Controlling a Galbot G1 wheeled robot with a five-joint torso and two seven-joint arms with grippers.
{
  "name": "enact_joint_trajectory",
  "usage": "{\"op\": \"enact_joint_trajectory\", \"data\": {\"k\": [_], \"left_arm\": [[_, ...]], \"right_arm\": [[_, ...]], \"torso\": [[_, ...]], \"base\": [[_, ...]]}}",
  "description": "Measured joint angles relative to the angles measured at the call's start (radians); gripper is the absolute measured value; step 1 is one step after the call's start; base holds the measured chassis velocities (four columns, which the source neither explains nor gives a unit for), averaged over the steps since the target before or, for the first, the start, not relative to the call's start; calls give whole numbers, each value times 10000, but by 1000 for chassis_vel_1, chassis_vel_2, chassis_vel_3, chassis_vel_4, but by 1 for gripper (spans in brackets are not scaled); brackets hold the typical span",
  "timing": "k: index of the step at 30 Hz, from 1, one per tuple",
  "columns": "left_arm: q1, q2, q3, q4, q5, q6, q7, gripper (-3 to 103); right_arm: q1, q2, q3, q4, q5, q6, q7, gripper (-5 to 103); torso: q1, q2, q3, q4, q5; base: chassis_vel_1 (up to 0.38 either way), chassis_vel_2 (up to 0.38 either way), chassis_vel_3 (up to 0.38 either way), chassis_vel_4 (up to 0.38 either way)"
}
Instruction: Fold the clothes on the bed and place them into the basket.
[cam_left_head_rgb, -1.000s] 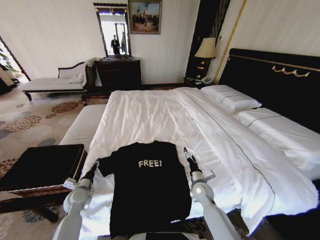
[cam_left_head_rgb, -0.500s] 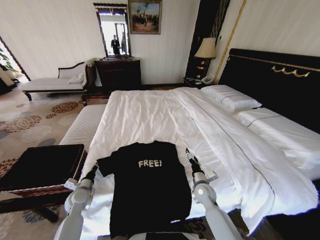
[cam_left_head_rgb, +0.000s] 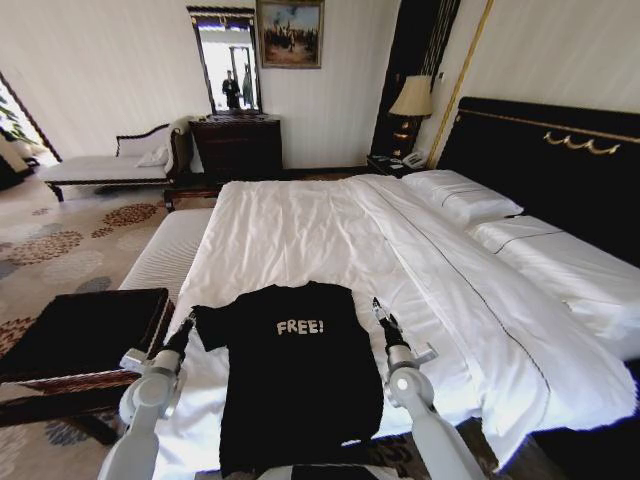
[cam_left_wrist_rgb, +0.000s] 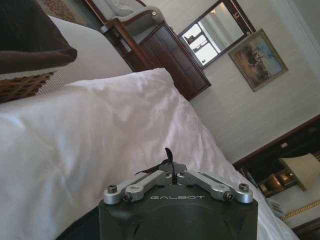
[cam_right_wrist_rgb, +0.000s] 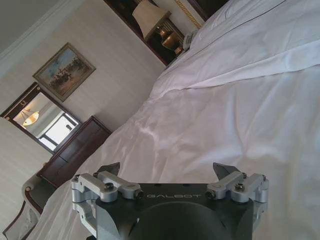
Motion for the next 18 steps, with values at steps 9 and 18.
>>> {"op": "enact_joint_trajectory", "data": {"k": [9,18], "left_arm": [[-78,-597,796,29,392,13,-50,0],[-478,-976,1563,480,811,-13,-17,0]], "right_arm": [[302,-29,-178,-317,16,4,11,100],[591,23,-451,-685,15,8,12,100]], "torso": [[0,0,0,1,0],[1,0,1,0,0]], "base": [[0,0,0,0],[0,0,0,0]]}}
